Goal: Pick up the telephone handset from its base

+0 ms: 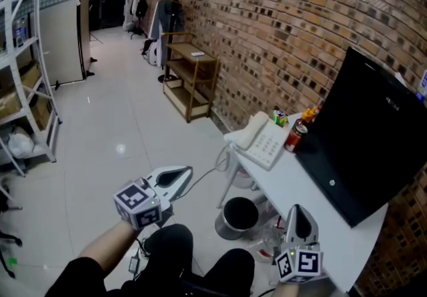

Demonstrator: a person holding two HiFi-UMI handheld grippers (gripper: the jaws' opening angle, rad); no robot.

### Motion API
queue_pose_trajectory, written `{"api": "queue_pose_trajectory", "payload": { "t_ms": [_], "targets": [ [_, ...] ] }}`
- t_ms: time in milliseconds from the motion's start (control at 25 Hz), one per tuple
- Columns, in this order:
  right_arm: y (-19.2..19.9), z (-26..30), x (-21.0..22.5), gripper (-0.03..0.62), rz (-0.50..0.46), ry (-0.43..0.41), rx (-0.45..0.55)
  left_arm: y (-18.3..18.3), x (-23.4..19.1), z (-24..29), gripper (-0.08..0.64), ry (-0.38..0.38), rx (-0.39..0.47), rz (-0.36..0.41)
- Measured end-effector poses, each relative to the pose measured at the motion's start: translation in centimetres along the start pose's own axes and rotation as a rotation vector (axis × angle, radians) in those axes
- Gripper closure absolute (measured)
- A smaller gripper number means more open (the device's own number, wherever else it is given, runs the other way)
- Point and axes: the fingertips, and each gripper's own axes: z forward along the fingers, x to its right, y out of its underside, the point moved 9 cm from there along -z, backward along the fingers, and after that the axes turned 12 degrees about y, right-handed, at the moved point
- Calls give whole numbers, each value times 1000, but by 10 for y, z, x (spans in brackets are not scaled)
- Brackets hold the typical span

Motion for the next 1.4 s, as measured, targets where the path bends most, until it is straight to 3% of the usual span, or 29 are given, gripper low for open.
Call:
{"api": "queue_pose_trajectory", "payload": {
  "t_ms": [600, 1080, 1280, 1400],
  "targets": [
    [-6, 76, 32, 584, -23, 35, 57, -1, -55, 98, 558, 69, 1, -4],
    [-6, 109, 59, 584, -55, 49, 36, -6, -84, 174, 558, 50, 4, -67],
    [-6, 124, 65, 584, -75, 47, 16, -10, -94, 199, 558, 65, -25, -55],
    [-5, 129, 65, 584, -75, 50, -1, -10, -101, 208, 558, 33, -31, -46]
  ]
}}
